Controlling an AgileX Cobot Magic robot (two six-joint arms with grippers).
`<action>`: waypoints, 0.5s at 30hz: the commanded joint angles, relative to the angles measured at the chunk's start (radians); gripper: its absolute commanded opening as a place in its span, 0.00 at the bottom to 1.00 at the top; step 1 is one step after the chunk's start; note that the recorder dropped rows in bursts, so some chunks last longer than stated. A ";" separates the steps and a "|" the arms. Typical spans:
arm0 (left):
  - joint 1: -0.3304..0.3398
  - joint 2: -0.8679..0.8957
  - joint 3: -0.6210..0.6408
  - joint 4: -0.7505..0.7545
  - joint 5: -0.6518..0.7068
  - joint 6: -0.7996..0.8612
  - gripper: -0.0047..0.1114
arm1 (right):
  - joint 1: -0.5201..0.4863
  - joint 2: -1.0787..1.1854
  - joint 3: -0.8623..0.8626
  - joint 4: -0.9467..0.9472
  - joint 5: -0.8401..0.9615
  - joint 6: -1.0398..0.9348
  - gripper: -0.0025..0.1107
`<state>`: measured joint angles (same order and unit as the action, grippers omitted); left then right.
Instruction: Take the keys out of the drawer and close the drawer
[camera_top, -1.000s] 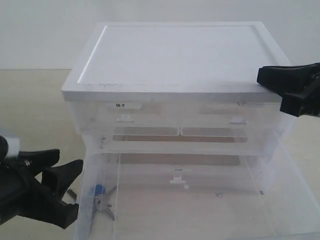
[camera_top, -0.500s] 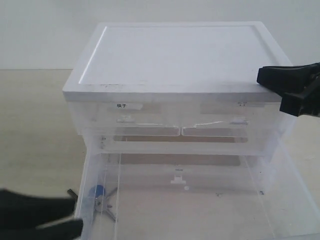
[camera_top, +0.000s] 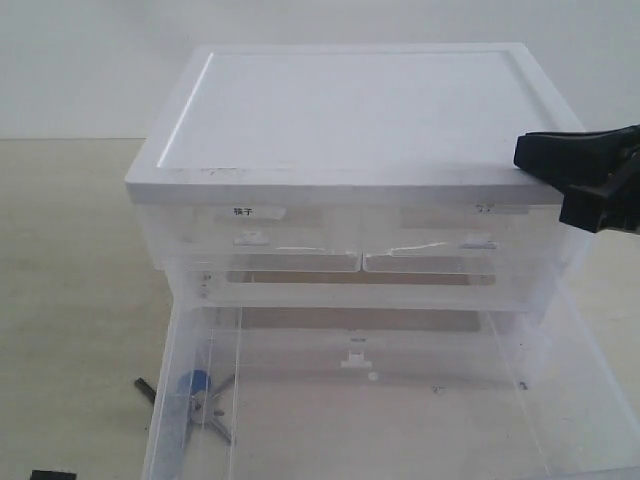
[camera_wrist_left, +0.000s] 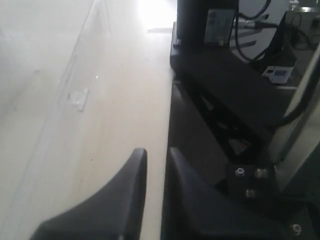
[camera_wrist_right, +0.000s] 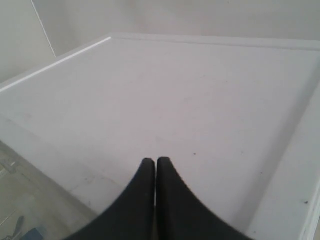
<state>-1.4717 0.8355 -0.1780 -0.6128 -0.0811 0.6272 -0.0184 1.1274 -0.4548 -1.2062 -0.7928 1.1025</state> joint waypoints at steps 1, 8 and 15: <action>-0.009 0.176 0.007 0.001 -0.173 -0.004 0.15 | -0.002 0.001 0.007 -0.012 0.034 -0.007 0.02; 0.021 0.400 0.007 -0.137 -0.439 -0.004 0.15 | -0.002 0.001 0.007 -0.014 0.034 -0.007 0.02; 0.106 0.500 -0.018 -0.183 -0.601 -0.012 0.15 | -0.002 0.001 0.007 -0.016 0.034 -0.005 0.02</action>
<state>-1.3852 1.3205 -0.1759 -0.7738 -0.6044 0.6278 -0.0184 1.1274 -0.4548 -1.2044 -0.7928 1.1003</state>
